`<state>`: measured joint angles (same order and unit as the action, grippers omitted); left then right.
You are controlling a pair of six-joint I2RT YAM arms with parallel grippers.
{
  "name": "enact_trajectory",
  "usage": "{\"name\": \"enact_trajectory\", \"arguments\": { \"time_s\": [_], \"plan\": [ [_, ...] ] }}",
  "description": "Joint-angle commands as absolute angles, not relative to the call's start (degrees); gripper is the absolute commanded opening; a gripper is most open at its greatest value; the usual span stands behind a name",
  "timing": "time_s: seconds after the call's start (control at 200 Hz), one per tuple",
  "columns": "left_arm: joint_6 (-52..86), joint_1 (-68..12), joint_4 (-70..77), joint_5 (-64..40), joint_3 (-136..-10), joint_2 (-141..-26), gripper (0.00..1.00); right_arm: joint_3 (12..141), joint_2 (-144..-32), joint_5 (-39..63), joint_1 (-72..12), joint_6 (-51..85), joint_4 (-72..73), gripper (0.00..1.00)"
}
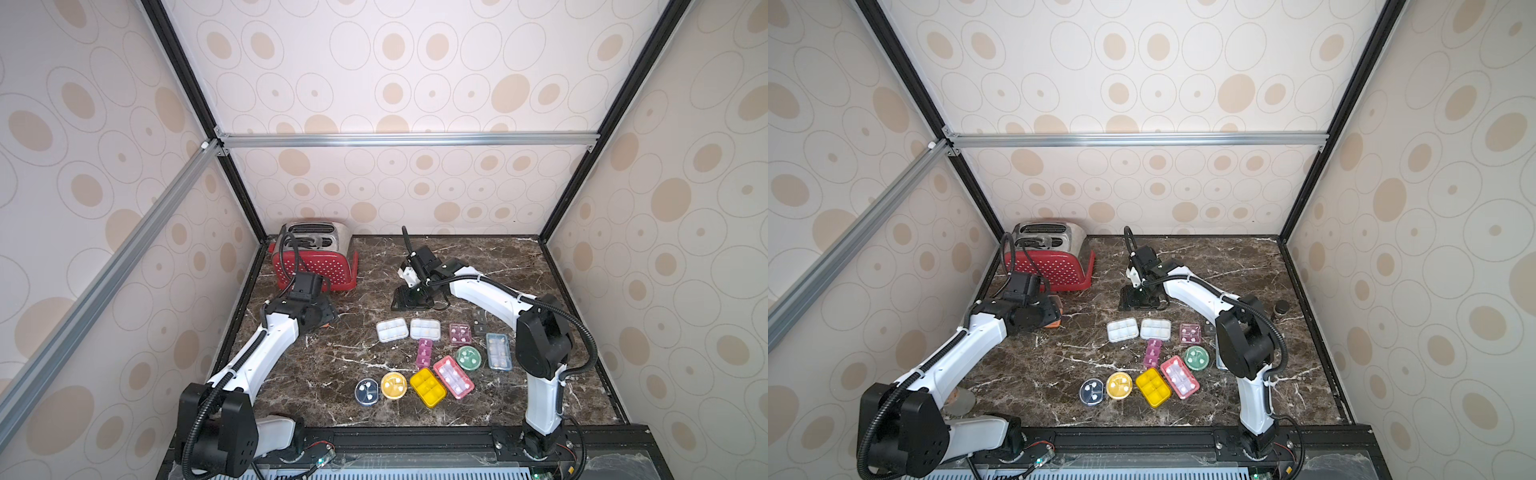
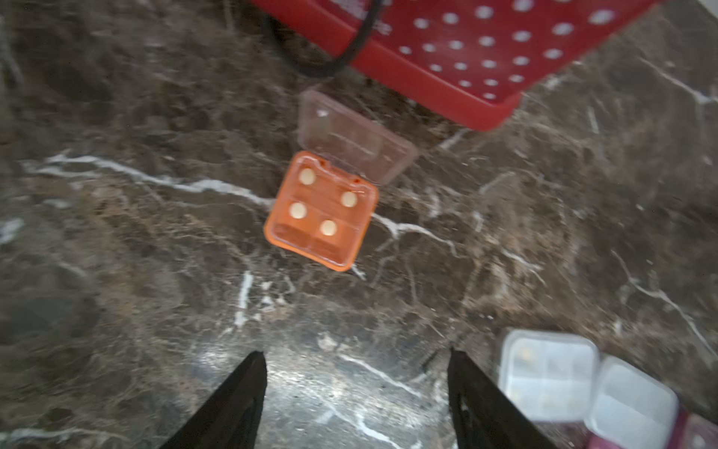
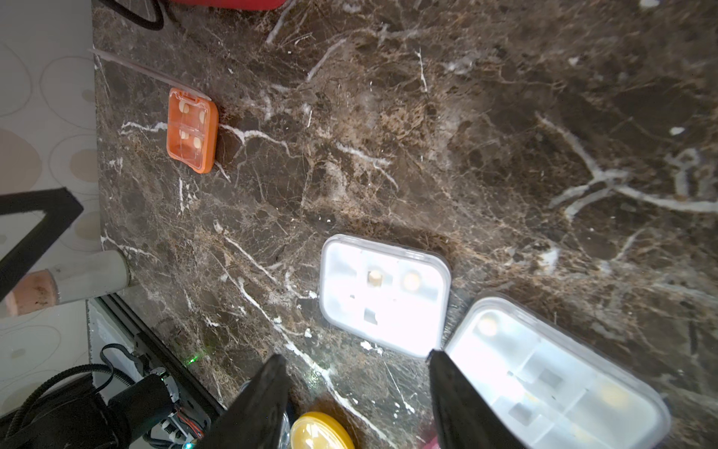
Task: Close pillboxes
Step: Close the lid on the pillbox, then move the pillbox to the center of the board.
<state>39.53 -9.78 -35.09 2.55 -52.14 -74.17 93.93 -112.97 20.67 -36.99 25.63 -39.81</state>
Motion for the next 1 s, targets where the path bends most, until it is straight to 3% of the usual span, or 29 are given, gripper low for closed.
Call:
{"name": "enact_trajectory", "arguments": {
  "time_s": [0.0,0.286,0.992],
  "plan": [
    [38.1,-8.5,-37.6,6.6,-52.5,-77.0,0.72,94.4,-114.4,23.7,-36.7,24.1,-40.3,0.61],
    [36.2,-1.7,-34.4,6.0,-57.4,-87.0,0.70,87.7,-110.1,26.3,-32.7,22.0,-39.4,0.59],
    [37.0,-0.1,-31.6,7.4,-59.5,-97.4,0.43,81.7,-105.9,29.2,-28.7,22.4,-38.8,0.60]
  ]
}}
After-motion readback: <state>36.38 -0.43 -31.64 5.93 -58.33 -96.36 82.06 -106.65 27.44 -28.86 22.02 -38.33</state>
